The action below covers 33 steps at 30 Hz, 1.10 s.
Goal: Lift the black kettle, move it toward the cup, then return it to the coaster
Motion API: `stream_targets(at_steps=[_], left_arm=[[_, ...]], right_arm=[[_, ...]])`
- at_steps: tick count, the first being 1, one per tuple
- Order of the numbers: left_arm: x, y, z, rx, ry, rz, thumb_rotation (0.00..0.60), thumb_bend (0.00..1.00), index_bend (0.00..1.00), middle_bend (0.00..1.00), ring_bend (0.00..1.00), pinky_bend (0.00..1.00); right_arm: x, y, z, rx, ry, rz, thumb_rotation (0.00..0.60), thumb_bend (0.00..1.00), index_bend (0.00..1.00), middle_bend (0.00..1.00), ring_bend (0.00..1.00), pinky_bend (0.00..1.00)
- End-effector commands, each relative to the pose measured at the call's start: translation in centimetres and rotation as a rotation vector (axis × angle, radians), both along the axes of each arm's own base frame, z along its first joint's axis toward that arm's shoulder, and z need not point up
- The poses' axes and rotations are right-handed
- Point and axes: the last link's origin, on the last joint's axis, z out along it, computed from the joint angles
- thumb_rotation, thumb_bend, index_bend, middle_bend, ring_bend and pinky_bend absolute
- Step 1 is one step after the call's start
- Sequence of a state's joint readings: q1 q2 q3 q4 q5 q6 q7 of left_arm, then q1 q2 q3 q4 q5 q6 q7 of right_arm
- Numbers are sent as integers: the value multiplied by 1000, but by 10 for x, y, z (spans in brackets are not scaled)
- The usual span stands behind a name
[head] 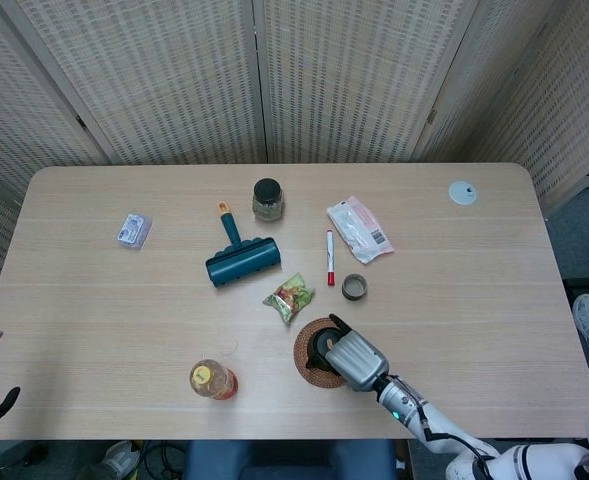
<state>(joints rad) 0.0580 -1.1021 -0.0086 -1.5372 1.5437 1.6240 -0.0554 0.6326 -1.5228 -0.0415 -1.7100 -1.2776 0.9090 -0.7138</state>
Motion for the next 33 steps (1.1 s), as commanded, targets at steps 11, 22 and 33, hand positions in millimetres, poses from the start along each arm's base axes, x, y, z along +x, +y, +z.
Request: stream_targets(at_steps=[11,22,33], left_arm=[[1,2,-4,-14,0,0,600,245,148,16,74,0],[1,2,-6,-20,4,3,600,245,148,16,73,0],[1,1,-5,-18,8,10,600,245,148,17,73,0]], right_arm=[[2,-10,9,-24,-17,-17,339,0,915,905,780,0],[6,-26,10,-42,-40,-61,332,0,1000,978,852,0],[15,-38,15,-68,-57,-55,332,0,1000,1000,893,92]])
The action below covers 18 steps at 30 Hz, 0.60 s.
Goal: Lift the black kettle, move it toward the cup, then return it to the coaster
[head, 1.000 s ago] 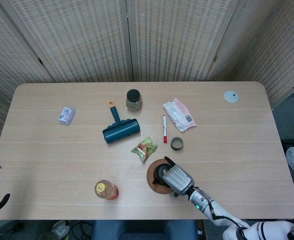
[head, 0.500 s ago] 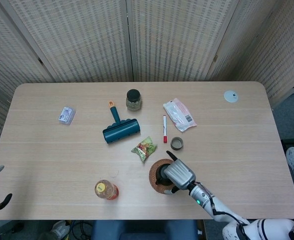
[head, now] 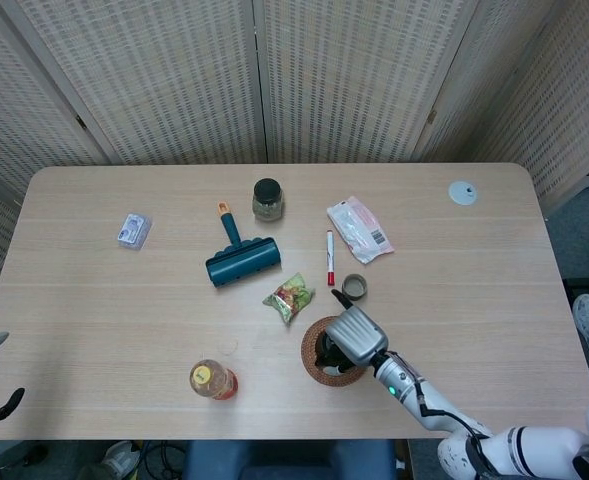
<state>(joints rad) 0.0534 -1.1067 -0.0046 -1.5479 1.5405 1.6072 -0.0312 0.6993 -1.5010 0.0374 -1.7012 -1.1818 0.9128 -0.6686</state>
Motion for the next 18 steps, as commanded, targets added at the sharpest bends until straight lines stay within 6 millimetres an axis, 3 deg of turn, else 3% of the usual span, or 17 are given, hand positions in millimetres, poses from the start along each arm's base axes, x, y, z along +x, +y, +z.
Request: stream_targets(at_steps=[1,14,18], left_arm=[[0,0,0,-2,0,0,600,244,148,17,73,0],[0,2,-2,-8,5,-1,600,245,148,20,73,0],[0,2,-2,-10,5,-2,600,244,148,20,73,0]], right_arm=[[1,-2,2,-4,-4,-3,331,0,1000,1000,893,93],[4,-10,11,-29,-22,-5,331,0,1000,1000,912,146],[6,-12,15,-39,-28,0,332,47,1000,1000,919,163]])
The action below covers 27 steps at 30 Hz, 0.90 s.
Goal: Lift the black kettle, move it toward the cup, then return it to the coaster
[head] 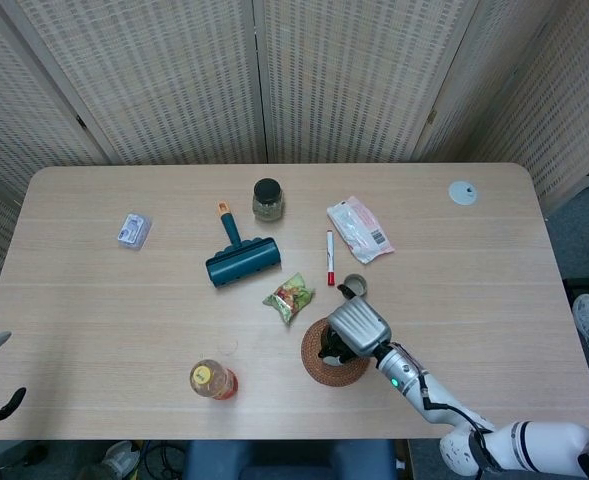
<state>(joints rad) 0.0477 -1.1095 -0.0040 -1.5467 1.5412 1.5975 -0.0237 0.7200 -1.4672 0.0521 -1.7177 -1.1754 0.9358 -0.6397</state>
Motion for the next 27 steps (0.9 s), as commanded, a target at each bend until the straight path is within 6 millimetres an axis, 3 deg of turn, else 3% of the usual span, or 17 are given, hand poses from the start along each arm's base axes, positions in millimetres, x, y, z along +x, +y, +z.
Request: stream_targets(at_steps=[1,10,20,27], left_arm=[[0,0,0,0,0,-1,600,244,148,20,73,0],[0,1,0,-2,2,0,600,245,148,21,73,0],[0,1,0,0,2,-1,600,245,148,21,74,0],[1,2,-2,-6,2,-9,600,244,148,26,73,0]], right_arm=[[1,-2,2,-6,-1,2,332,73,1000,1000,919,166],[2,-5,9,-25,-6,8,330,281,1000,1000,919,178],[0,-7,13,-43,-13,9,333,374,1000,1000,919,209],[-3,-9,16,-53,-12,8,355,417,1000,1000,919,349]])
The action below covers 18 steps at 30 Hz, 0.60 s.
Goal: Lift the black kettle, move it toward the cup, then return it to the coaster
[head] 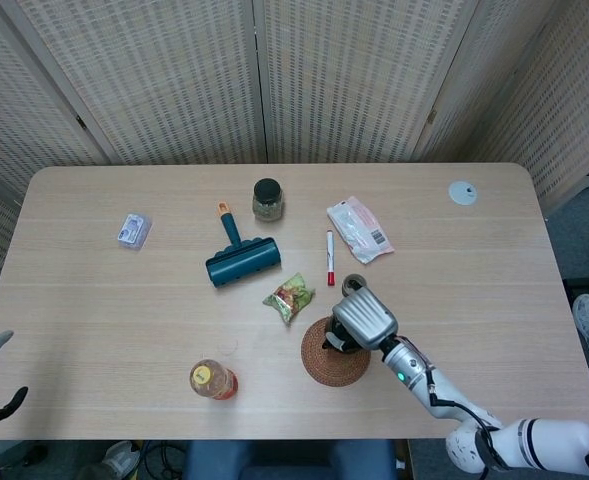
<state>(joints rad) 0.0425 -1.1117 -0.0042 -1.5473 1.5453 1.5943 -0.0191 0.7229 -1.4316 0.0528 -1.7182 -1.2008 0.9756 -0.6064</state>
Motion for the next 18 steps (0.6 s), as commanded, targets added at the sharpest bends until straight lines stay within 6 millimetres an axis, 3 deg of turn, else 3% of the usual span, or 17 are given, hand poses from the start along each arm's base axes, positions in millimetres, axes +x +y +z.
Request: stream_targets(at_steps=[1,6,18], left_arm=[[0,0,-1,-2,1,-2,600,244,148,26,73,0],[1,1,-1,-3,2,-5,600,245,148,26,74,0],[2,2,-2,-7,5,-2,600,244,148,26,73,0]], right_arm=[[-2,-1,1,0,2,-2,359,420,1000,1000,919,369],[-4,-2,1,1,3,-2,433,454,1000,1000,916,419],[-10,-6,5,-9,2,-12,468,510,1000,1000,916,498]])
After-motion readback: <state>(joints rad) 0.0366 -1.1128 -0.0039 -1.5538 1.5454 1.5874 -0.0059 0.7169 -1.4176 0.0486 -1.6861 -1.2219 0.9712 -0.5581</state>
